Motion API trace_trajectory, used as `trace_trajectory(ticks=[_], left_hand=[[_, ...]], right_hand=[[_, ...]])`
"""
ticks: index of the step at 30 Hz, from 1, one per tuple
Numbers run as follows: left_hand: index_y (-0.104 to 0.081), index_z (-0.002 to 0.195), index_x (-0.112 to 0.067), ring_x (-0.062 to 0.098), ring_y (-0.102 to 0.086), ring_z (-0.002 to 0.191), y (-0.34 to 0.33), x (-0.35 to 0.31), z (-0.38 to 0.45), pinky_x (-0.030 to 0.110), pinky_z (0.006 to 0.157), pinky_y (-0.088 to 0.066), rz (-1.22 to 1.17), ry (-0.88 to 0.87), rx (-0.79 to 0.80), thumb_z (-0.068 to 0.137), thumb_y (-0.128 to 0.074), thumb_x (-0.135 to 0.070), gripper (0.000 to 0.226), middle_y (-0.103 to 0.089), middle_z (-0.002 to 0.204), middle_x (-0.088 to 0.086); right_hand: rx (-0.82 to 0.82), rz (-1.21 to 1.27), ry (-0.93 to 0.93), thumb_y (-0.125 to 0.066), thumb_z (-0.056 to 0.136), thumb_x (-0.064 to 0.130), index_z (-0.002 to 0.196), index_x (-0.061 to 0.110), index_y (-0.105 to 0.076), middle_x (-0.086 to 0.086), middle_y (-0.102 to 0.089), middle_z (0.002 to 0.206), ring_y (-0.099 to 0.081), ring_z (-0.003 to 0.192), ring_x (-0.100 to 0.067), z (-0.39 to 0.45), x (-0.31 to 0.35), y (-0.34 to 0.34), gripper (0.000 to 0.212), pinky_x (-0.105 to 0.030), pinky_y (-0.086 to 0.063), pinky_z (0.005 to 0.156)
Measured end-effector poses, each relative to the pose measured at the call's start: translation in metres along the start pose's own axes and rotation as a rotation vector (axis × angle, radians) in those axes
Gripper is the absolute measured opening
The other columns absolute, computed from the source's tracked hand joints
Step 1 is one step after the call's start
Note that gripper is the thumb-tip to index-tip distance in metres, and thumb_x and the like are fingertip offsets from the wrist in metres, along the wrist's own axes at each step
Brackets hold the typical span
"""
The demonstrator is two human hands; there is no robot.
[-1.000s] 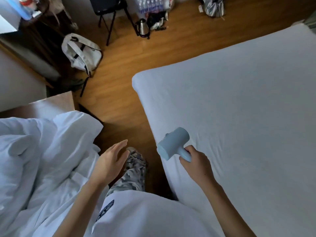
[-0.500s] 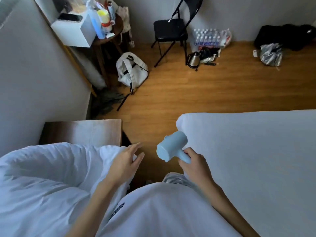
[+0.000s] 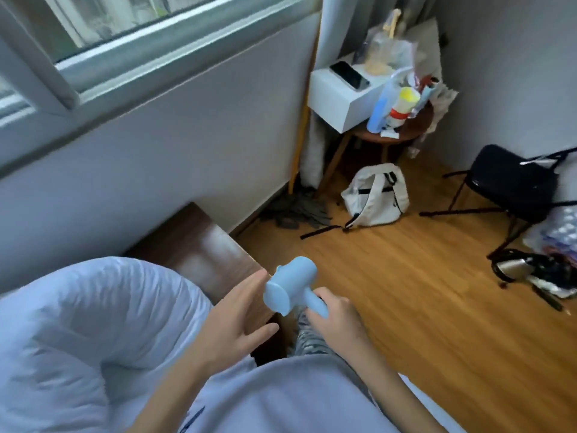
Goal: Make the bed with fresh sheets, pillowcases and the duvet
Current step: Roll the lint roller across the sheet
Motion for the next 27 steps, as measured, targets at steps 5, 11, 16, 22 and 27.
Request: trace_trajectory(ticks=[5,11,16,22,27], left_hand=[[-0.035,0.146,-0.032,0.004,-0.037,0.136,0.019,-0.006,0.073,0.043,0.109,-0.037,-0.103,0.159,-0.25,0.092,-0.038,-0.064,0.062,-0.037,0.148,-0.02],[-0.038,0.143,-0.027,0.007,-0.035,0.138,0.046,-0.013,0.122,0.041,0.108,-0.038,0.054,0.244,-0.408,0.088,-0.049,-0.061,0.066,-0.041,0.147,-0.012],[-0.037,0.141,-0.023,0.009,-0.034,0.139,0.053,-0.002,0.126,0.035,0.11,-0.038,0.226,0.327,-0.438,0.072,-0.062,-0.071,0.088,-0.041,0.147,-0.006],[-0.035,0.137,-0.024,0.017,-0.05,0.127,0.053,0.014,0.116,0.033,0.1,-0.048,0.33,0.382,-0.448,0.066,-0.069,-0.064,0.088,-0.049,0.14,0.0],[-0.036,0.133,-0.03,0.002,-0.051,0.113,0.07,0.026,0.106,0.011,0.089,-0.043,0.188,0.363,-0.553,0.066,-0.079,-0.047,0.082,-0.057,0.125,-0.009]], right_hand=[[0.176,-0.168,0.337,-0.057,0.085,0.034,0.106,0.023,-0.061,0.007,-0.062,0.089,-0.053,0.075,-0.014,0.101,0.037,0.041,0.024,-0.024,-0.042,0.061],[0.33,-0.203,0.623,-0.057,0.089,0.031,0.109,0.023,-0.062,0.009,-0.064,0.092,-0.054,0.078,-0.008,0.167,0.084,0.062,0.022,-0.024,-0.04,0.065],[0.393,-0.177,0.679,-0.057,0.09,0.032,0.109,0.022,-0.062,0.008,-0.064,0.091,-0.054,0.076,-0.008,0.183,0.094,0.045,0.022,-0.016,-0.038,0.062],[0.412,-0.192,0.654,-0.055,0.091,0.034,0.11,0.023,-0.062,0.009,-0.064,0.091,-0.057,0.077,-0.01,0.182,0.1,0.017,0.023,-0.027,-0.05,0.068],[0.303,-0.163,0.615,-0.059,0.091,0.03,0.109,0.02,-0.062,0.009,-0.064,0.092,-0.06,0.08,-0.012,0.181,0.113,0.021,0.021,-0.028,-0.054,0.071]])
Point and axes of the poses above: each hand's wrist, its own z-axis towards the middle knuckle, its own y-axis out of the back of the hand, x = y × z, the point moved 10 cm from there along z, towards the middle knuckle
